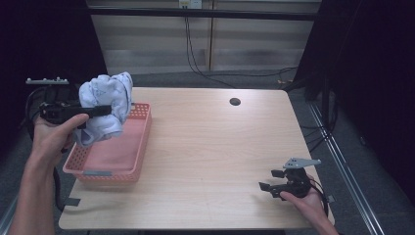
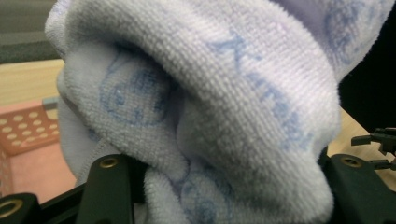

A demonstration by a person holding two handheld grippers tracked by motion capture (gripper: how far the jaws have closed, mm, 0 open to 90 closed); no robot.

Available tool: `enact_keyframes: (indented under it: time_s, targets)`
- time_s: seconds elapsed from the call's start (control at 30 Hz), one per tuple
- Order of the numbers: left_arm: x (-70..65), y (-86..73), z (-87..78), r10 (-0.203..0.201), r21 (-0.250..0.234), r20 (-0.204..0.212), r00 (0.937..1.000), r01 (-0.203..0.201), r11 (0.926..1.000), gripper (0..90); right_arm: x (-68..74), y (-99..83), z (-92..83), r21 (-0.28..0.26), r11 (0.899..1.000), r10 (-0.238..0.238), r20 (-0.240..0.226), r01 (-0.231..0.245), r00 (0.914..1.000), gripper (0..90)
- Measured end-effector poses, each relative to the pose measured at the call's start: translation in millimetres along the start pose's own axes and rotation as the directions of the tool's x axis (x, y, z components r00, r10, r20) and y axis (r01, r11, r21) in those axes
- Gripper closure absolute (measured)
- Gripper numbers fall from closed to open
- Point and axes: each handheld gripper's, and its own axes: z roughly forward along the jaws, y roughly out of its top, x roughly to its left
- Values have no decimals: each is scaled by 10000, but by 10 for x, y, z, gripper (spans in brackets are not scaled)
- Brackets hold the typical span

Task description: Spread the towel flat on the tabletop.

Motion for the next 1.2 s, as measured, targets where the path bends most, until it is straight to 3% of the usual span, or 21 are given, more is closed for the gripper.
enact_keyframes:
  time_s: [0.13,0.4,0.5,0.63,0.7,1.03,1.13,1.17,1.2]
  targets:
    - [-75,49,31,146,12,141,9998,-147,9999,413,-18,8,3,12,10000,55,26,-55,10000,233]
    - [-347,172,136,601,-124,386,9974,-597,9981,412,-21,-2,-9,12,10000,-61,43,61,10000,233]
    - [-463,253,200,731,118,318,9968,-735,9972,413,-9,-2,-17,-30,10000,35,19,-35,10000,231]
    - [-639,341,306,903,-112,825,9925,-897,9959,413,-24,4,-8,-16,10000,35,67,-35,10000,231]
    - [-670,356,333,948,-102,889,9915,-943,9955,413,-29,7,-3,-27,10000,51,70,-51,10000,232]
    - [-1060,356,785,1225,323,1767,9766,-1301,9910,412,-15,4,-11,-27,10000,37,9,-37,10000,231]
    - [-1168,306,921,1186,381,2001,9726,-1287,9910,412,-22,2,-18,-25,10000,65,-21,-65,10000,231]
    - [-1249,234,1043,1193,431,2223,9677,-1320,9903,412,-28,2,-20,-22,10000,48,-10,-48,10000,231]
    - [-1300,187,1110,1287,527,2213,9667,-1437,9882,412,-27,3,-23,-63,9999,109,25,-109,9999,231]
